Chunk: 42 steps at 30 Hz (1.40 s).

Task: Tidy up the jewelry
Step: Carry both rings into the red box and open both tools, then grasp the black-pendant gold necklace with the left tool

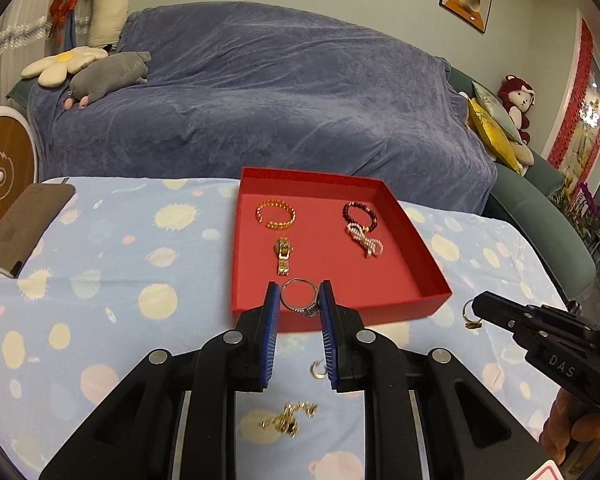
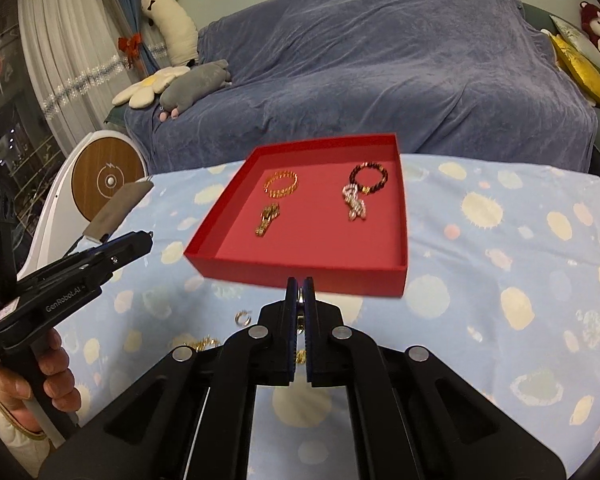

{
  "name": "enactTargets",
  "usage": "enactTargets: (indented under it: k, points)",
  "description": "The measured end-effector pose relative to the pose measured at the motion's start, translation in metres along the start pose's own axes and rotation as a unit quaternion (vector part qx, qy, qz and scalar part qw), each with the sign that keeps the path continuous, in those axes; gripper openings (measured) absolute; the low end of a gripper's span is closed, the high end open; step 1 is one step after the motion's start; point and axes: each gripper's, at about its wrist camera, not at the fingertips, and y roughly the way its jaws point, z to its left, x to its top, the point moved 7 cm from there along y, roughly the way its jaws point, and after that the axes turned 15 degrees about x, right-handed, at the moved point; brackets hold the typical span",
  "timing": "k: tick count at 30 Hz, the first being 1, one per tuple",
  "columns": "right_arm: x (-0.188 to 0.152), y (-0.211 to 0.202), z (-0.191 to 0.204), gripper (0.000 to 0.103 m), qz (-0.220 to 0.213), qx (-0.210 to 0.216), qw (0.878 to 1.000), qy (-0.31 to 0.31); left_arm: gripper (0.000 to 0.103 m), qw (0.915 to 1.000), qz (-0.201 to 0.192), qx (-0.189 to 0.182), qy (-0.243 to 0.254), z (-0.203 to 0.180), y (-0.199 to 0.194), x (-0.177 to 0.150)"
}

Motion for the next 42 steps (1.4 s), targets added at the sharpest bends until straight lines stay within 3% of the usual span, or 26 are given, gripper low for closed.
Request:
enactTargets:
  k: [6,16,20,25,29,31,35,42]
  points:
    - [0.042,0.03,-0.03,0.002,-0.003,-0.008,1.0,0.01,0.017,0.9998,-0.001,0.008,0.021,-0.016,0.041,0.034]
    - [0.021,0.114,-0.07,0.002,0.061,0.013,0.996,0.069,0.017,0.9978,0.054,0.026,0.029,-0.023,0.116,0.023]
    - [0.024,0.118,-0.084,0.01,0.056,-0.029,0.996,0.063,0.019,0.9968,0.07,0.034,0.017,-0.015,0.131,0.021]
    - [0.034,0.068,-0.077,0.037,0.011,-0.041,0.998,0.046,0.043,0.9971,0.06,0.045,-0.012,0.003,0.116,0.027]
    - [0.026,0.026,-0.056,0.04,0.003,-0.033,0.999,0.029,0.05,0.9977,0.046,0.043,-0.025,0.013,0.087,0.031]
    - [0.012,0.007,-0.045,0.045,0.002,-0.029,0.999,0.027,0.056,0.9981,0.034,0.048,-0.022,0.018,0.066,0.027]
    - [-0.022,-0.015,-0.033,0.046,0.015,-0.025,0.999,0.037,0.061,0.9981,0.02,0.057,-0.013,0.027,0.032,0.005]
    - [-0.072,-0.024,-0.018,0.046,0.033,-0.031,0.999,0.029,0.061,0.9966,0.061,0.05,-0.022,0.039,0.01,-0.054]
